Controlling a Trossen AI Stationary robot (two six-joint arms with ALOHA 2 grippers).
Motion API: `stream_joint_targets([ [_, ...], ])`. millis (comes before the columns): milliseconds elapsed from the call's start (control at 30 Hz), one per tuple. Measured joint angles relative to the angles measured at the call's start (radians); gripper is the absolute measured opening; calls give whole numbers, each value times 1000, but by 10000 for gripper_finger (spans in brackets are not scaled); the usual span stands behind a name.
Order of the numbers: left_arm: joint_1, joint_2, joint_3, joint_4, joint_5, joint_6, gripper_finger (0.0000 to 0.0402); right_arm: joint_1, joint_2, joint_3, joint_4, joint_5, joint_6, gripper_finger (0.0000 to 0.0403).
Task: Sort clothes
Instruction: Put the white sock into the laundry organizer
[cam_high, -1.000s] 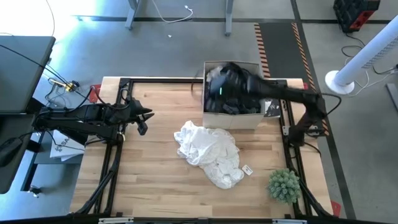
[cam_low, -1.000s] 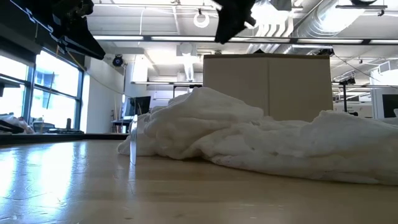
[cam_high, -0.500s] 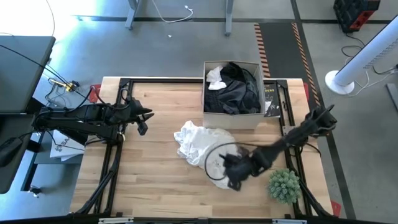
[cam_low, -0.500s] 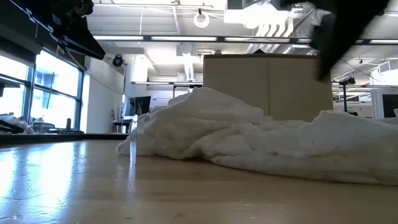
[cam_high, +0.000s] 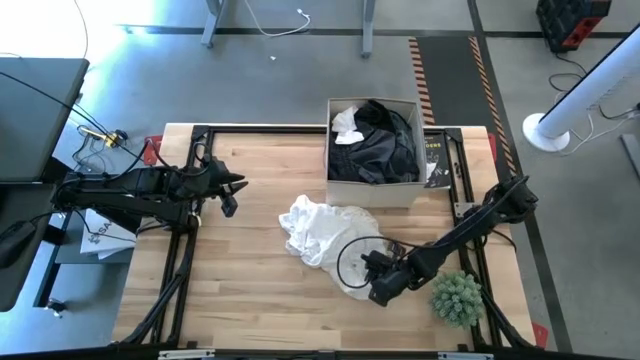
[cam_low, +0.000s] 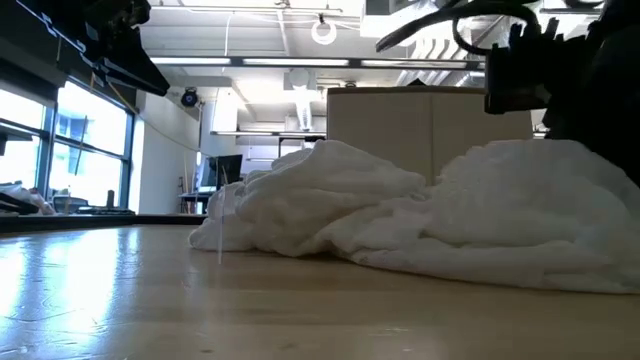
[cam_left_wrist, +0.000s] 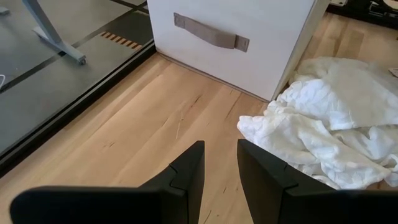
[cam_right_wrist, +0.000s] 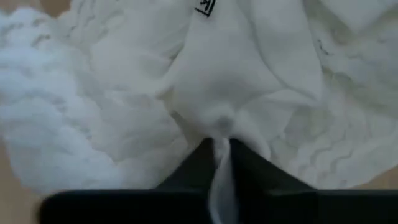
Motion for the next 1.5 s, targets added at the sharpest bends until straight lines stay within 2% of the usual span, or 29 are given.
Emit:
stream_joint_targets([
  [167,0,0,0,1,0,-1,93,-23,-34,181,-210,59,-86,21],
  [300,0,0,0,2,0,-1,93,-33,-41,383,-459,195,-175,6],
  [367,0,0,0,2,0,-1,93,-36,-42,490,-561,322,-211,10],
  [467,0,0,0,3,0,-1,93,-48,-43,624,-692,575,-284,12],
  [700,0,0,0,4,0,-1,93,-165,-44,871,-885,1270,-506,10],
  [767,0,0,0,4,0,-1,93,-239,-48,912,-955,1322,-506,10],
  [833,0,0,0,4,0,0,93,-342,-58,937,-1030,1266,-459,10],
  [900,0,0,0,3,0,-1,93,-473,-72,931,-1079,1150,-396,10],
  [1067,0,0,-1,1,0,0,93,-813,-95,785,-1023,836,-410,11],
  [1200,0,0,-1,0,0,0,93,-1021,-95,575,-759,565,-562,11],
  [1300,0,0,-1,0,0,0,93,-1110,-94,408,-494,350,-648,11],
  [1367,0,0,-1,0,0,0,93,-1146,-95,307,-349,269,-661,11],
  [1500,0,0,-1,0,0,0,93,-1178,-100,164,-180,222,-627,11],
])
